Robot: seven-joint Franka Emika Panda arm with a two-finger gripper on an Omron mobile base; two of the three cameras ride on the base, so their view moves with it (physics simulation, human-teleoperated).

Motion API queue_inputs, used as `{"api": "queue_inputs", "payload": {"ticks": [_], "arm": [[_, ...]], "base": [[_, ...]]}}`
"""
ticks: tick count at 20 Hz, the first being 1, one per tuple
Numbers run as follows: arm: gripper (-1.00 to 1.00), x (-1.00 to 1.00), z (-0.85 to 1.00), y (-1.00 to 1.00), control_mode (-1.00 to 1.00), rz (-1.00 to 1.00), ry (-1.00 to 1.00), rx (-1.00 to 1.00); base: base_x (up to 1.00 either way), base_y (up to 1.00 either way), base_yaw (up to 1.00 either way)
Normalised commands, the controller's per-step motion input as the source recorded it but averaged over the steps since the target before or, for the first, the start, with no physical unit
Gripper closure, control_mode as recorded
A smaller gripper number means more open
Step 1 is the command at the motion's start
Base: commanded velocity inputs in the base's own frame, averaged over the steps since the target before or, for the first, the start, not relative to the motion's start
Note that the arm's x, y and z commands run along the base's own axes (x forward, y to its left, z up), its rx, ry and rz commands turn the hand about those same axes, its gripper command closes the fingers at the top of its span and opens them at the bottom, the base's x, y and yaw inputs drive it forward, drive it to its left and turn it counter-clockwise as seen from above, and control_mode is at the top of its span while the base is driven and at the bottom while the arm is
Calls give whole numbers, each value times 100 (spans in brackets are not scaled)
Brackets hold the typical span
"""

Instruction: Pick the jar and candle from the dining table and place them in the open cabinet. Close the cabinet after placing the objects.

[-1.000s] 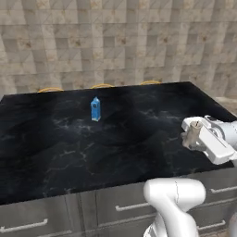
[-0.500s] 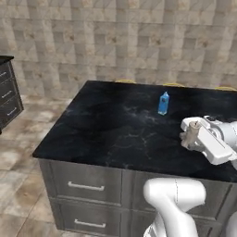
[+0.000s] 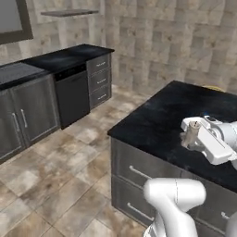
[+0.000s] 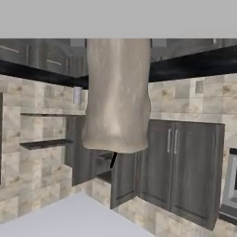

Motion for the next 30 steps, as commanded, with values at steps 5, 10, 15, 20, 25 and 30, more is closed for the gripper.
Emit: {"api": "queue_inputs", "payload": {"ticks": [5,10,15,20,25,30], "arm": [[100,0,0,0,100,0,0,0],[100,0,0,0,100,0,0,0],[100,0,0,0,100,0,0,0],[100,0,0,0,100,0,0,0],[100,0,0,0,100,0,0,0],[100,0,0,0,100,0,0,0]], "base": [[12,45,69],[16,43,67],[31,27,61],[64,6,46],[83,0,33],[98,0,25]]}}
